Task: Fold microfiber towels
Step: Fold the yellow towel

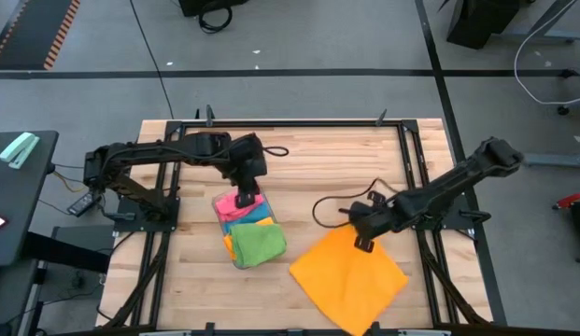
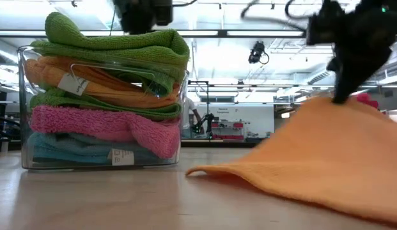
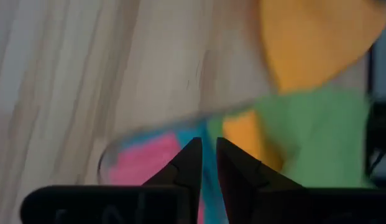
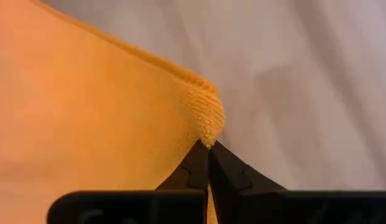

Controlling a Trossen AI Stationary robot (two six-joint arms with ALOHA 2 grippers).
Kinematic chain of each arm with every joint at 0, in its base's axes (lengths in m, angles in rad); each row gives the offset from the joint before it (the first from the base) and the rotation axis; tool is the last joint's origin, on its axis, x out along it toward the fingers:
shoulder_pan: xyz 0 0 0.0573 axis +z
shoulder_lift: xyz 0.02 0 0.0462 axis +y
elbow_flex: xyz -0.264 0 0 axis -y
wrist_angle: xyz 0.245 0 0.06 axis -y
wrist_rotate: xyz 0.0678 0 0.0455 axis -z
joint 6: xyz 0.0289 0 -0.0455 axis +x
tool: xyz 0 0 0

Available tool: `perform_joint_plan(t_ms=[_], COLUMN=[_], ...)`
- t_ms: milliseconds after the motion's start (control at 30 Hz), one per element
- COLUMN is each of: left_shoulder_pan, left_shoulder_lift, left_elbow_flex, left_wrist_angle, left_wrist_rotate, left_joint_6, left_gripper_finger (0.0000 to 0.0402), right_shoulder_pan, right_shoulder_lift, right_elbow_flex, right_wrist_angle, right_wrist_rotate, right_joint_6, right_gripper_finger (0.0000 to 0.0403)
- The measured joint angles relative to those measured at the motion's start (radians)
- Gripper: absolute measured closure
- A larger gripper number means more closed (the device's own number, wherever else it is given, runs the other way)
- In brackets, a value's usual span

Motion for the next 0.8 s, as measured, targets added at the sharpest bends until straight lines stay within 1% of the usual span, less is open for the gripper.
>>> perform_joint_plan(t_ms=[100, 167, 267, 400, 533, 633, 700, 800], left_shoulder_pan=[-0.005, -0.012, -0.034, -0.064, -0.079, -0.079, -0.079, -0.078], left_shoulder_lift=[-0.001, -0.001, 0.013, 0.077, 0.166, 0.232, 0.267, 0.302], left_elbow_flex=[0.000, 0.000, 0.001, 0.001, 0.001, 0.000, 0.000, 0.000], left_wrist_angle=[0.116, 0.221, 0.367, 0.510, 0.610, 0.694, 0.769, 0.895], left_wrist_rotate=[0.039, 0.057, 0.052, 0.019, -0.010, -0.044, -0.046, -0.048], left_joint_6=[-0.057, -0.094, -0.148, -0.166, -0.173, -0.226, -0.251, -0.241], left_gripper_finger=[0.0332, 0.0312, 0.0276, 0.0232, 0.0208, 0.0196, 0.0188, 0.0175], right_shoulder_pan=[-0.022, -0.046, -0.086, -0.143, -0.185, -0.193, -0.197, -0.205], right_shoulder_lift=[-0.090, -0.142, -0.200, -0.251, -0.286, -0.288, -0.282, -0.276], right_elbow_flex=[0.000, 0.000, 0.001, 0.001, 0.019, 0.073, 0.118, 0.177], right_wrist_angle=[-0.002, -0.006, -0.005, -0.001, 0.005, 0.000, -0.006, -0.010], right_wrist_rotate=[0.032, 0.042, 0.060, 0.084, 0.087, 0.087, 0.087, 0.086], right_joint_6=[-0.025, -0.027, -0.064, -0.123, -0.204, -0.309, -0.373, -0.452], right_gripper_finger=[0.0395, 0.0395, 0.0395, 0.0395, 0.0396, 0.0396, 0.0396, 0.0396])
